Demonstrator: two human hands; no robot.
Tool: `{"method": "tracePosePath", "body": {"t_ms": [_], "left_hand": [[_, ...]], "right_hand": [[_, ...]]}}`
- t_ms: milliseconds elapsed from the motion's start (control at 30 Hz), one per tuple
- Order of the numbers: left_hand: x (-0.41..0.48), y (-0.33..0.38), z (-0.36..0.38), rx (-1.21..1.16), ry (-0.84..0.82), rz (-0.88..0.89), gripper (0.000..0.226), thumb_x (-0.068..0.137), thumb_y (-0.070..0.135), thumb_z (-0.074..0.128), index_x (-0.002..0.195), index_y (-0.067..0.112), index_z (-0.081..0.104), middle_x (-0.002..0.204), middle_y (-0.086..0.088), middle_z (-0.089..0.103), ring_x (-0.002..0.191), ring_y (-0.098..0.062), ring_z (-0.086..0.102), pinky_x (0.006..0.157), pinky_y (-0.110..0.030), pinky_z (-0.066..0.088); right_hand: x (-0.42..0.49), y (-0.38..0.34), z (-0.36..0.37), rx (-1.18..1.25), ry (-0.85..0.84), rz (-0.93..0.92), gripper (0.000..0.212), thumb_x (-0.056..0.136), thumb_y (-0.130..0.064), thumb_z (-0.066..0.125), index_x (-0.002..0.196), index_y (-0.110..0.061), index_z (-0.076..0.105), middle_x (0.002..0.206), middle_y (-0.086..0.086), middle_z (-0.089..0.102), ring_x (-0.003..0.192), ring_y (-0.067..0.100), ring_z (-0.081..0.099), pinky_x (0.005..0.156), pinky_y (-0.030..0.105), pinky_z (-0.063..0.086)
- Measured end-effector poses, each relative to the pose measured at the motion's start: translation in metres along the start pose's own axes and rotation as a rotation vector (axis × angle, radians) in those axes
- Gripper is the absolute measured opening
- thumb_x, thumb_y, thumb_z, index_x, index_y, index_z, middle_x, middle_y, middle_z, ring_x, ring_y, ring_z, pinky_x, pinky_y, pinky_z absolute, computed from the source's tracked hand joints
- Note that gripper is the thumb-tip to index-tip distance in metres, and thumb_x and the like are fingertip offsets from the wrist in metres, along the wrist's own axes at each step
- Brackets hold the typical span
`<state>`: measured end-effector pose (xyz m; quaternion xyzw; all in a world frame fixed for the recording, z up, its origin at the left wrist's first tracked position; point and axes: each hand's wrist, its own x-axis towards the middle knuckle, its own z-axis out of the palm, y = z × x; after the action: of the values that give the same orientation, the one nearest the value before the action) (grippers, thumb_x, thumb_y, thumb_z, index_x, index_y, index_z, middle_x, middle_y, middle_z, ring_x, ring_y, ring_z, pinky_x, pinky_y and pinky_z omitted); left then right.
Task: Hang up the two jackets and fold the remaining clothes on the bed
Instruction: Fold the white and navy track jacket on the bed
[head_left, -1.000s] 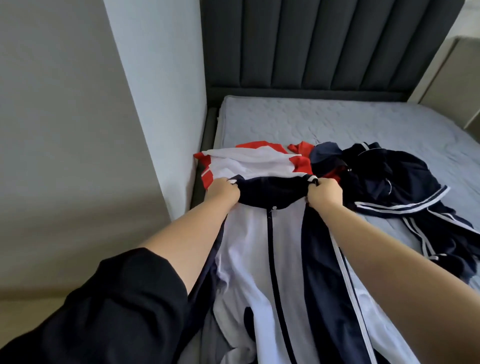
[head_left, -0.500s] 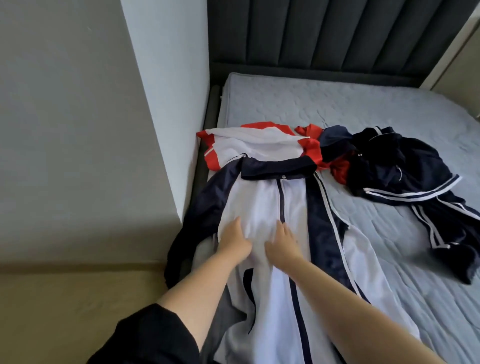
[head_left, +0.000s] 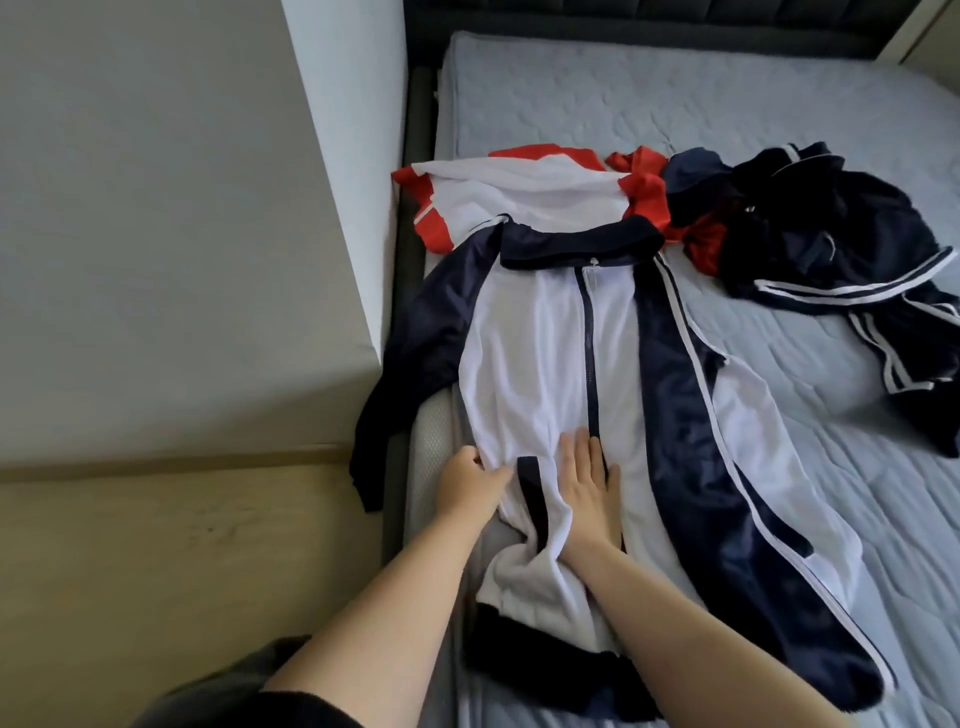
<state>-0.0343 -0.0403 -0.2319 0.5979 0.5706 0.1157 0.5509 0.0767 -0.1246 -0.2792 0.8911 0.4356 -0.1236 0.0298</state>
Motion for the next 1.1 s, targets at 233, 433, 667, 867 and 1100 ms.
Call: {"method": "tracePosePath", "body": {"t_ms": [233, 433, 667, 867, 1100], "left_hand": [[0.008, -0.014, 0.006, -0.044, -0.078, -0.033, 0.024, 0.088, 0.021, 0.056, 0.066, 0.016, 0.051, 0.065, 0.003, 0.052, 0.059, -0.010, 0.048, 0.050, -0.022, 0.034], [0.003, -0.028, -0.001, -0.203, 0.008, -0.064, 0.024, 0.094, 0.022, 0.041, 0.075, 0.010, 0.049, 0.072, -0.005, 0.050, 0.065, -0.017, 0.047, 0.057, -0.027, 0.038], [-0.022, -0.037, -0.044, -0.619, 0.156, -0.197, 0.032, 0.094, 0.041, 0.053, 0.085, 0.012, 0.064, 0.093, -0.007, 0.067, 0.091, -0.027, 0.063, 0.085, -0.038, 0.053], [-0.078, -0.037, -0.051, -0.391, -0.414, -0.152, 0.033, 0.085, 0.030, 0.068, 0.109, 0.007, 0.066, 0.107, -0.010, 0.071, 0.100, -0.024, 0.066, 0.091, -0.037, 0.051], [-0.115, -0.029, -0.046, -0.324, -0.175, -0.122, 0.035, 0.081, 0.008, 0.071, 0.113, -0.001, 0.060, 0.102, -0.013, 0.068, 0.086, -0.026, 0.066, 0.079, -0.038, 0.055]], "right_hand": [[0.018, -0.006, 0.004, -0.099, 0.048, 0.031, 0.073, 0.094, -0.037, 0.031, 0.149, -0.015, -0.011, 0.158, 0.008, -0.009, 0.146, 0.021, -0.003, 0.116, 0.040, 0.005], [0.018, -0.001, 0.002, 0.058, 0.049, -0.011, 0.067, 0.095, -0.026, 0.035, 0.150, -0.017, 0.000, 0.159, 0.006, -0.004, 0.146, 0.020, -0.004, 0.117, 0.038, 0.000], [-0.016, 0.017, -0.033, 0.964, -0.013, 0.068, 0.044, 0.098, -0.027, 0.040, 0.142, -0.022, 0.040, 0.148, 0.001, 0.039, 0.135, 0.017, 0.034, 0.101, 0.020, 0.024], [-0.061, 0.022, -0.034, 0.942, -0.050, 0.030, 0.038, 0.097, -0.023, 0.042, 0.134, -0.019, 0.050, 0.132, 0.000, 0.052, 0.106, 0.008, 0.045, 0.087, 0.014, 0.027], [-0.098, 0.027, -0.032, 0.758, -0.098, -0.015, 0.038, 0.099, -0.028, 0.038, 0.132, -0.016, 0.050, 0.129, 0.005, 0.055, 0.114, 0.024, 0.051, 0.089, 0.025, 0.033]]}}
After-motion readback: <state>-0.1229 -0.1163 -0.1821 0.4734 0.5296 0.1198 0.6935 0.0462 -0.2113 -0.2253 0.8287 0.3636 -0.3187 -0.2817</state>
